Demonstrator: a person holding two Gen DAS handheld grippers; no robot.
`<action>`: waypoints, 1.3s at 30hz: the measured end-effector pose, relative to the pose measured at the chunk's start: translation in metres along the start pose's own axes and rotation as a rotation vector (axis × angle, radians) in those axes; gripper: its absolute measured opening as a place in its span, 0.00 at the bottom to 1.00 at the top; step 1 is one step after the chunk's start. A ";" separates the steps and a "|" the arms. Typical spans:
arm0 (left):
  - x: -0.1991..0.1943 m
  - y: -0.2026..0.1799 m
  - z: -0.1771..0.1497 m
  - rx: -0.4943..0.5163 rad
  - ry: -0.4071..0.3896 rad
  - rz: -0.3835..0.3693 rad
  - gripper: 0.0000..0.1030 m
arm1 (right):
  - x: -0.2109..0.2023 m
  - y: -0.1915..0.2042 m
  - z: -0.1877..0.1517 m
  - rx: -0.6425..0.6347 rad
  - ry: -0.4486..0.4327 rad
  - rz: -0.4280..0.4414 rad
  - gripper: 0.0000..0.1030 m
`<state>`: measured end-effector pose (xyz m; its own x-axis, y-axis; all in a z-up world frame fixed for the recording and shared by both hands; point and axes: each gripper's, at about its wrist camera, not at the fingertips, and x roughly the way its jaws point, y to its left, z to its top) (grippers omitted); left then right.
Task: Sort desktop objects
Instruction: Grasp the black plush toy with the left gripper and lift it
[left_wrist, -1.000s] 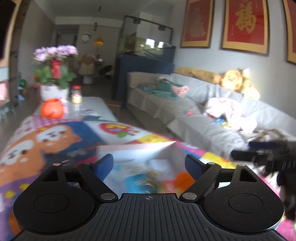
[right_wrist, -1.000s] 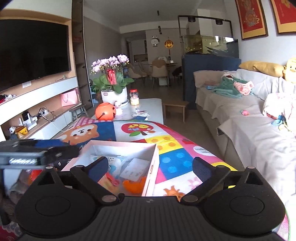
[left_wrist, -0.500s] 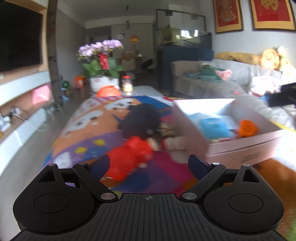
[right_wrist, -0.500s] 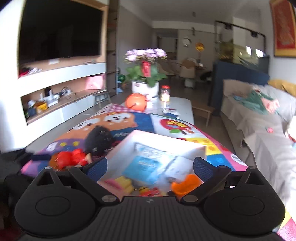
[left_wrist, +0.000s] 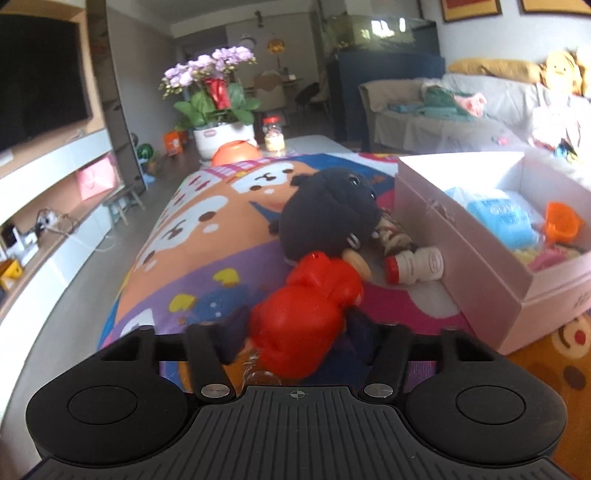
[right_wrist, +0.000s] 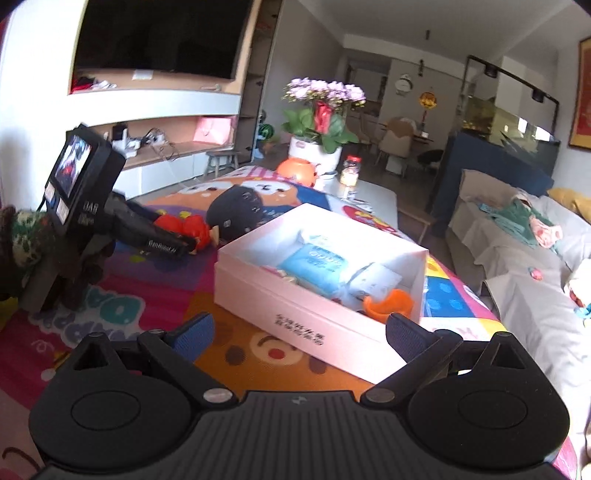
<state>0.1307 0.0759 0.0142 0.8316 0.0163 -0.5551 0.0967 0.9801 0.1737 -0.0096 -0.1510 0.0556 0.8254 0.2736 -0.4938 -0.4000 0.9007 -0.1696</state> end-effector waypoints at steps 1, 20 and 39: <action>-0.004 -0.002 -0.002 0.015 -0.005 0.001 0.58 | -0.003 -0.003 -0.001 0.012 -0.007 -0.007 0.96; -0.111 -0.090 0.013 0.146 -0.230 -0.443 0.85 | -0.025 -0.064 -0.028 0.292 -0.052 -0.099 0.97; 0.060 -0.014 0.060 0.003 -0.042 -0.080 0.70 | 0.019 -0.062 -0.069 0.346 0.055 -0.069 0.98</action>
<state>0.2125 0.0514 0.0276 0.8433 -0.0708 -0.5328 0.1657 0.9772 0.1324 0.0028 -0.2246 -0.0020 0.8194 0.1984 -0.5378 -0.1777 0.9799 0.0907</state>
